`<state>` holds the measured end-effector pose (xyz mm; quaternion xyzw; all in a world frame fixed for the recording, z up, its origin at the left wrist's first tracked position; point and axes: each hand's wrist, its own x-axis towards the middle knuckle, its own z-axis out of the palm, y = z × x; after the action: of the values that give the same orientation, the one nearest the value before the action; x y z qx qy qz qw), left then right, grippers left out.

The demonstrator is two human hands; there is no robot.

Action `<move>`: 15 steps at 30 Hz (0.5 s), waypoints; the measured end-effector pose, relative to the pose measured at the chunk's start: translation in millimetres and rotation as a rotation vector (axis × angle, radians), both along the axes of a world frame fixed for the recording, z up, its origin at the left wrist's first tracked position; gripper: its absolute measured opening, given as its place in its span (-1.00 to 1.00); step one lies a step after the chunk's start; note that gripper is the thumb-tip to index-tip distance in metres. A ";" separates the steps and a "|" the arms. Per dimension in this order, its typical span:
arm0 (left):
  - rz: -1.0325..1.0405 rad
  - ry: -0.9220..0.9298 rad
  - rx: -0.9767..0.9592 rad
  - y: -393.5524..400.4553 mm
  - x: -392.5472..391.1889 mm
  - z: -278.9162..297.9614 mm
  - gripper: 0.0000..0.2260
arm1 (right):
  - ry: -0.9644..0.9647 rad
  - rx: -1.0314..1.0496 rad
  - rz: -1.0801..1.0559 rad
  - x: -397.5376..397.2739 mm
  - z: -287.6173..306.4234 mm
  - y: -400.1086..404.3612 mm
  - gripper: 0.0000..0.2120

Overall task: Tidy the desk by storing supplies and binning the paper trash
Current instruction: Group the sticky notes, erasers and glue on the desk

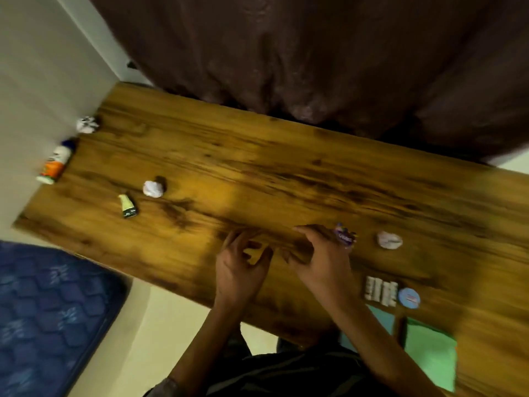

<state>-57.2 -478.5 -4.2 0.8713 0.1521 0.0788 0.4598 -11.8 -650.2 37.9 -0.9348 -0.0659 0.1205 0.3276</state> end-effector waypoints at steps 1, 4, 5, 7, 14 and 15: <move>0.035 -0.013 -0.018 17.0 -1.9 2.6 -0.66 | 0.009 -0.004 0.030 2.4 2.8 20.8 -0.45; 0.124 -0.059 -0.063 73.7 -7.1 6.0 -0.68 | 0.044 -0.020 0.096 8.7 6.5 85.4 -0.44; 0.142 -0.074 -0.069 92.3 -8.5 7.2 -0.67 | 0.070 -0.026 0.117 8.8 6.2 105.4 -0.44; 0.196 -0.088 -0.067 143.7 -10.0 9.0 -0.66 | 0.129 -0.032 0.160 12.0 6.2 159.3 -0.44; 0.405 -0.058 -0.045 332.2 -6.9 12.8 -0.68 | 0.145 0.015 0.285 23.3 3.3 347.5 -0.51; 0.442 -0.048 -0.049 350.5 -5.2 12.9 -0.69 | 0.139 0.035 0.299 23.9 3.8 364.9 -0.53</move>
<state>-62.4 -128.0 8.7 0.8033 0.3301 0.1944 0.4559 12.1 -285.3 41.6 -0.8981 -0.1838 0.2310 0.3261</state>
